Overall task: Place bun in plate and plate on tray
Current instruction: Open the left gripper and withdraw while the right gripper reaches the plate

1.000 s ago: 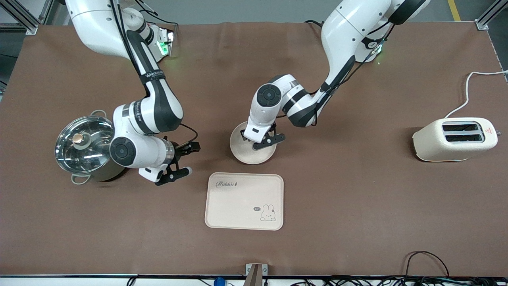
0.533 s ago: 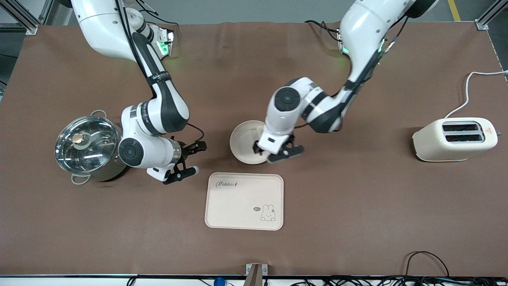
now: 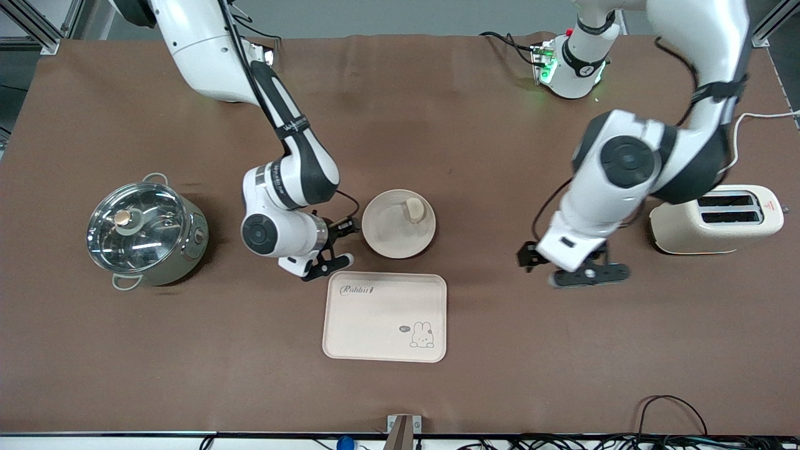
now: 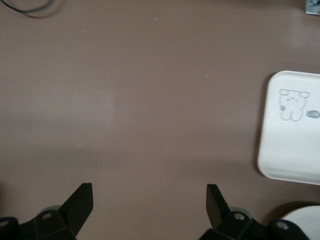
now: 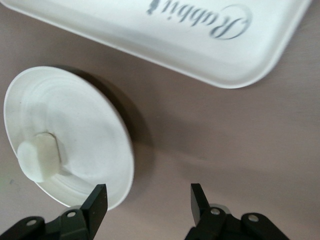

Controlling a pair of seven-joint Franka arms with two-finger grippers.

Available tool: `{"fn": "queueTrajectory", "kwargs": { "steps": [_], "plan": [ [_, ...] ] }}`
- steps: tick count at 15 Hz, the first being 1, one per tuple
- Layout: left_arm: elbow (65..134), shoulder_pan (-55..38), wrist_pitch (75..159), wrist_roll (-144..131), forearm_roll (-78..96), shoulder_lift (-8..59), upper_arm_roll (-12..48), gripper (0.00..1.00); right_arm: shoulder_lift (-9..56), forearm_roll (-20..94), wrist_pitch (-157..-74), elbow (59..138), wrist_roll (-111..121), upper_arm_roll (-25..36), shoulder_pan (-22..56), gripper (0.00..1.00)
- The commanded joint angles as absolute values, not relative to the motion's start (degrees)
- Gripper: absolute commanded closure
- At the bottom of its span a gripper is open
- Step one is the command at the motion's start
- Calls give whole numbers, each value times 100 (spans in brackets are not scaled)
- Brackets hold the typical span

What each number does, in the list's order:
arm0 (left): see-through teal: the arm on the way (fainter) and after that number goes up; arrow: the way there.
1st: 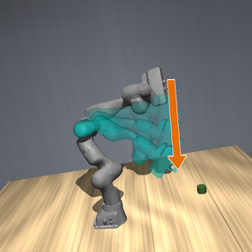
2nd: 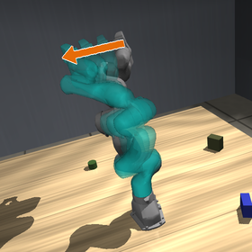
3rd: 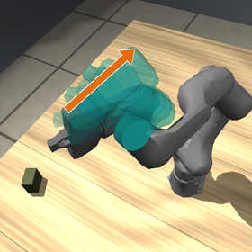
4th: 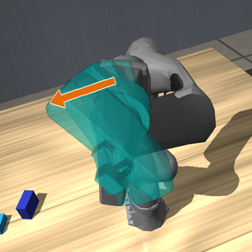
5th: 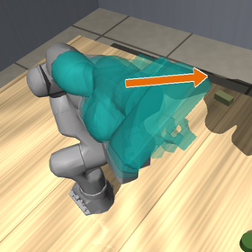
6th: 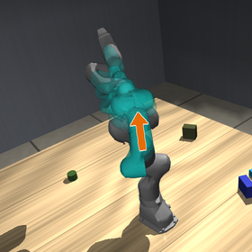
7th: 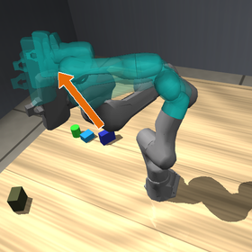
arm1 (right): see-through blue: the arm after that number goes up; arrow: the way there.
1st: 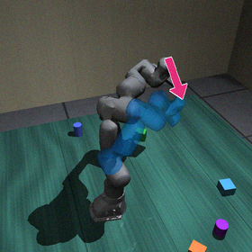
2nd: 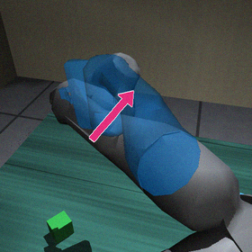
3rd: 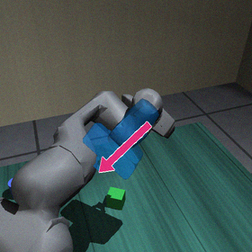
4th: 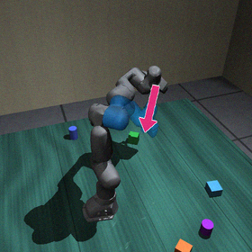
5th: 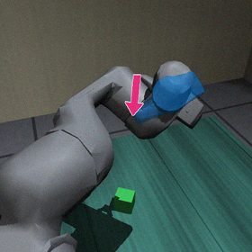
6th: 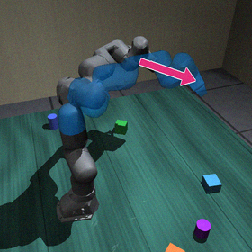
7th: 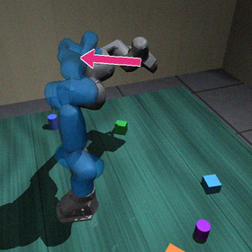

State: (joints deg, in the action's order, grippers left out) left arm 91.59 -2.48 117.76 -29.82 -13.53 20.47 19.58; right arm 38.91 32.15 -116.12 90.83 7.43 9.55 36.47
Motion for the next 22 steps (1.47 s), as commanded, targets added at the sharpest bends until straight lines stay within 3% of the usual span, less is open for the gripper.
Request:
{"fn": "queueTrajectory", "kwargs": {
  "steps": [1,7,9,12,15,22],
  "plan": [
    [9212,-10,11322,-2533,-1170,1495,2013,0,3998,3541,-11707,9105,721,1002,3762,31],
    [9044,431,10364,-1170,-773,749,1829,0,4227,3700,-12041,9114,765,1002,4008,37],
    [9053,247,9986,-627,-695,336,1303,0,4271,3709,-12128,9114,756,1002,4043,41],
    [9062,-96,9695,191,-501,-183,512,0,4342,3718,-12173,9114,738,1002,4113,57],
    [9053,-193,9686,721,-457,-202,98,0,4368,3727,-12173,9114,721,1002,4122,64],
    [8816,-176,9397,117,351,-97,97,0,4395,3727,-12147,9105,712,1002,4069,87]
  ]
}}
